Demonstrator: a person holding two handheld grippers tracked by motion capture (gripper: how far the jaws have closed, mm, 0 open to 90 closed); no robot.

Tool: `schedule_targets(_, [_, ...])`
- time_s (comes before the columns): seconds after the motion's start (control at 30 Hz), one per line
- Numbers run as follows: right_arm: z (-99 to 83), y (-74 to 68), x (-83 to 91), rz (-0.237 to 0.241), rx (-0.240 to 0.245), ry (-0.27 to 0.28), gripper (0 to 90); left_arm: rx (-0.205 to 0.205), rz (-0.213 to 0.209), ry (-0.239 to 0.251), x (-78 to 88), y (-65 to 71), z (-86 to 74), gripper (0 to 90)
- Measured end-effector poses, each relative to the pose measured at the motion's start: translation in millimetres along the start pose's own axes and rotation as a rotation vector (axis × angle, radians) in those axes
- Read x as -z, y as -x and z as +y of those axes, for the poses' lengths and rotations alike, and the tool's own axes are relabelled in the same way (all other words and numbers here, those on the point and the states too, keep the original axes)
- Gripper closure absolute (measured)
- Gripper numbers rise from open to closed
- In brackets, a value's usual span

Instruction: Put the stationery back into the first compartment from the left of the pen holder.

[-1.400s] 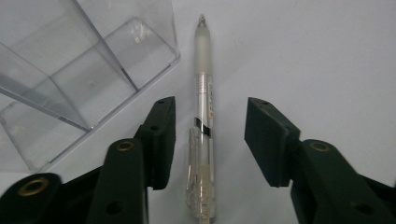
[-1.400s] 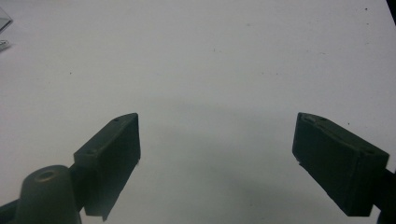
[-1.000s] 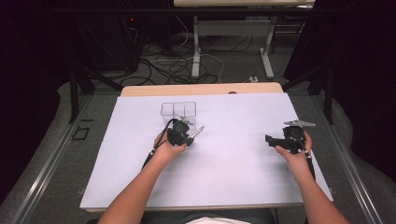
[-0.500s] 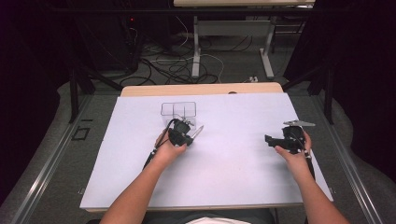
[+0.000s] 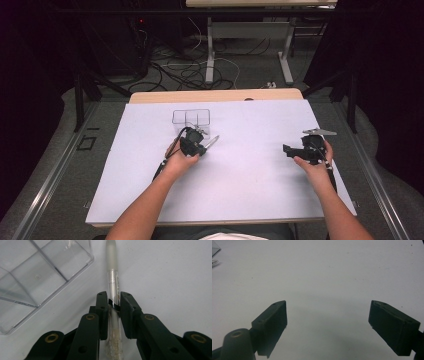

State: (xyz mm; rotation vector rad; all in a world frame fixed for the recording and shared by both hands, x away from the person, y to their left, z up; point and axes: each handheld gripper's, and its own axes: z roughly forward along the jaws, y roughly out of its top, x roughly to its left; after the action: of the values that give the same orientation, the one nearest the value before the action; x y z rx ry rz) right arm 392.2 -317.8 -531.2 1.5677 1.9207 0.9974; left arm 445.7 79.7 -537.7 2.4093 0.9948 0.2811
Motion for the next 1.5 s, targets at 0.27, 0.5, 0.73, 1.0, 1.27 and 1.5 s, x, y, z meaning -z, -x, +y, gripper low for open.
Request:
schedule_targets(0.27, [1.4,-4.8,1.8,0.008,0.004,0.015,15.1,0.002,-0.039,0.065,16.9,3.5,-0.1,77.3])
schedule_targets(0.5, [2.3,-10.4,2.9,0.022,-0.031,0.023,15.1,0.02,-0.081,0.108,29.8,7.9,-0.6,77.3])
schedule_targets(0.73, [4.6,-15.5,6.2,0.062,-0.108,0.035,15.1,0.044,-0.114,0.151,40.6,11.4,-3.1,77.3])
schedule_targets(1.0, [6.2,-28.4,5.4,0.13,-0.142,0.037,15.1,0.096,-0.151,0.225,54.2,14.5,-10.4,77.3])
schedule_targets(1.27, [13.4,-55.6,1.9,0.225,-0.15,0.015,17.0,0.138,-0.132,0.258,68.8,12.7,-22.6,77.3])
schedule_targets(1.5, [22.8,-87.0,-8.4,0.313,-0.197,-0.017,17.3,0.173,-0.13,0.282,81.4,7.4,-35.0,77.2])
